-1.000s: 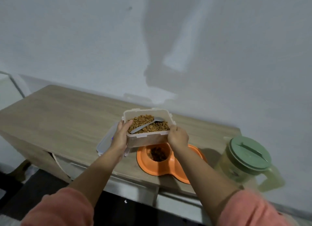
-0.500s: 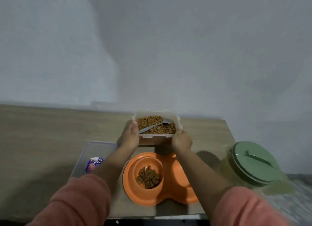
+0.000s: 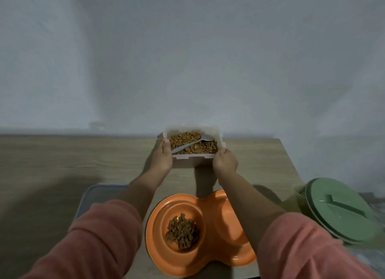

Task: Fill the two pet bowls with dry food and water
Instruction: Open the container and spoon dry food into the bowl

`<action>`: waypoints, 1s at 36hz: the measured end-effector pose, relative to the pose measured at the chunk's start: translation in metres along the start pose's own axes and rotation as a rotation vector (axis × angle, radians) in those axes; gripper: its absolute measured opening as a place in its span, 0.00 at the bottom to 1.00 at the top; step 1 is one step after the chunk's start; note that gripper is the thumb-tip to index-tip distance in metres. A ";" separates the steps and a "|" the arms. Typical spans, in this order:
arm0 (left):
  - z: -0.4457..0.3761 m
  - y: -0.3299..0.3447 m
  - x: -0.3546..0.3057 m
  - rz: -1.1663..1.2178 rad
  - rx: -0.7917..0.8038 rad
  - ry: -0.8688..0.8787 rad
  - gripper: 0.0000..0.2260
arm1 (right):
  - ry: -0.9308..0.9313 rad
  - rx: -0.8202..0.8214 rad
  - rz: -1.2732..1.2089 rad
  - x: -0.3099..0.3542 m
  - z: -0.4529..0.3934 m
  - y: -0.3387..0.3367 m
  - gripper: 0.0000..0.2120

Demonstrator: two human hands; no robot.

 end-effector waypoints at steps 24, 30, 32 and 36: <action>0.078 -0.053 -0.055 0.022 -0.080 0.011 0.22 | -0.144 -0.179 -0.135 0.017 0.083 -0.075 0.22; 0.117 -0.056 -0.067 0.042 -0.090 0.018 0.20 | -0.250 -0.196 -0.083 0.022 0.118 -0.110 0.22; 0.132 -0.054 -0.069 0.057 -0.093 0.028 0.20 | -0.281 -0.215 -0.070 0.019 0.127 -0.124 0.22; 0.170 -0.040 -0.069 0.048 -0.106 0.059 0.18 | -0.328 -0.234 -0.042 0.002 0.143 -0.155 0.21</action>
Point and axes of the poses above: each hand's wrist, its own z-axis away from the middle knuckle, its own y-axis out of the palm, x = y × z, the point moved 7 cm from there along -z, towards the middle knuckle, and after that the axes turned 5 degrees about y, right-handed, at the moved point
